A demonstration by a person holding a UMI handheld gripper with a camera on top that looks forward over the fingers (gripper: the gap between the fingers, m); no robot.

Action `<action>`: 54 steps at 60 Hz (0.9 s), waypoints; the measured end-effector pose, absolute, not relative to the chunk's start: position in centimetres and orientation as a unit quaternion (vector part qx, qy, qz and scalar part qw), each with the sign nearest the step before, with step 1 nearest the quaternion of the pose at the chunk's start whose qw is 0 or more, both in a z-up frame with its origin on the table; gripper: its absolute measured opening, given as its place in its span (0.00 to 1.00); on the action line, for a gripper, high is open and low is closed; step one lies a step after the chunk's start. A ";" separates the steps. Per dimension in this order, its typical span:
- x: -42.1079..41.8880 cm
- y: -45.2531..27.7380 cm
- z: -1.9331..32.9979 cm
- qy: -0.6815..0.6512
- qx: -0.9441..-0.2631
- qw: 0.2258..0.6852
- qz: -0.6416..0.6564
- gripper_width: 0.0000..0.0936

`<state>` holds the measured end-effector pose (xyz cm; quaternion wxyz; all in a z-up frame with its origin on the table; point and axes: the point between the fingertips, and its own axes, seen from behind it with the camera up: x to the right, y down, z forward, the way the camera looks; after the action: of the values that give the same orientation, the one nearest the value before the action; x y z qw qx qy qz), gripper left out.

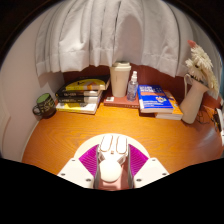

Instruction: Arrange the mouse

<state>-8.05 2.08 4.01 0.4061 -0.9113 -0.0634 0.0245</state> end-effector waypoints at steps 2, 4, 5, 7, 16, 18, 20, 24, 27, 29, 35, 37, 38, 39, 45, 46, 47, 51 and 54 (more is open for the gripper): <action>-8.0 1.9 2.8 -0.068 -0.915 0.397 0.024 0.43; -8.0 1.7 1.7 -0.070 -0.918 0.390 0.025 0.43; -8.1 1.5 1.2 -0.069 -0.919 0.387 0.026 0.43; -8.3 1.4 0.3 -0.068 -0.921 0.382 0.031 0.43; -8.2 1.0 -1.3 -0.071 -0.920 0.383 0.033 0.48; -8.3 1.1 -1.3 -0.071 -0.919 0.386 0.033 0.50; -8.3 1.1 -1.3 -0.073 -0.918 0.388 0.032 0.53; -8.3 1.1 -1.3 -0.074 -0.917 0.390 0.034 0.57; -8.3 1.1 -1.3 -0.071 -0.916 0.393 0.035 0.60; -8.3 1.1 -1.3 -0.070 -0.916 0.393 0.034 0.64; -8.2 0.4 -1.2 -0.064 -0.924 0.376 0.028 0.94; -8.0 0.1 -0.7 -0.063 -0.924 0.377 0.021 0.91; -7.9 0.0 -0.3 -0.061 -0.923 0.379 0.018 0.91; -7.9 -0.2 0.2 -0.059 -0.923 0.381 0.015 0.91; -7.8 -2.0 4.0 -0.040 -0.917 0.397 0.008 0.92; -7.7 -2.5 4.8 -0.036 -0.916 0.400 0.005 0.92; -7.6 -2.9 5.5 -0.033 -0.914 0.403 0.003 0.92; -7.7 -5.0 8.5 -0.019 -0.910 0.415 0.000 0.92; -7.8 -6.7 10.9 -0.012 -0.904 0.426 -0.001 0.92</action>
<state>-7.76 -6.68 10.92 0.4264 -0.9044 -0.0121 -0.0014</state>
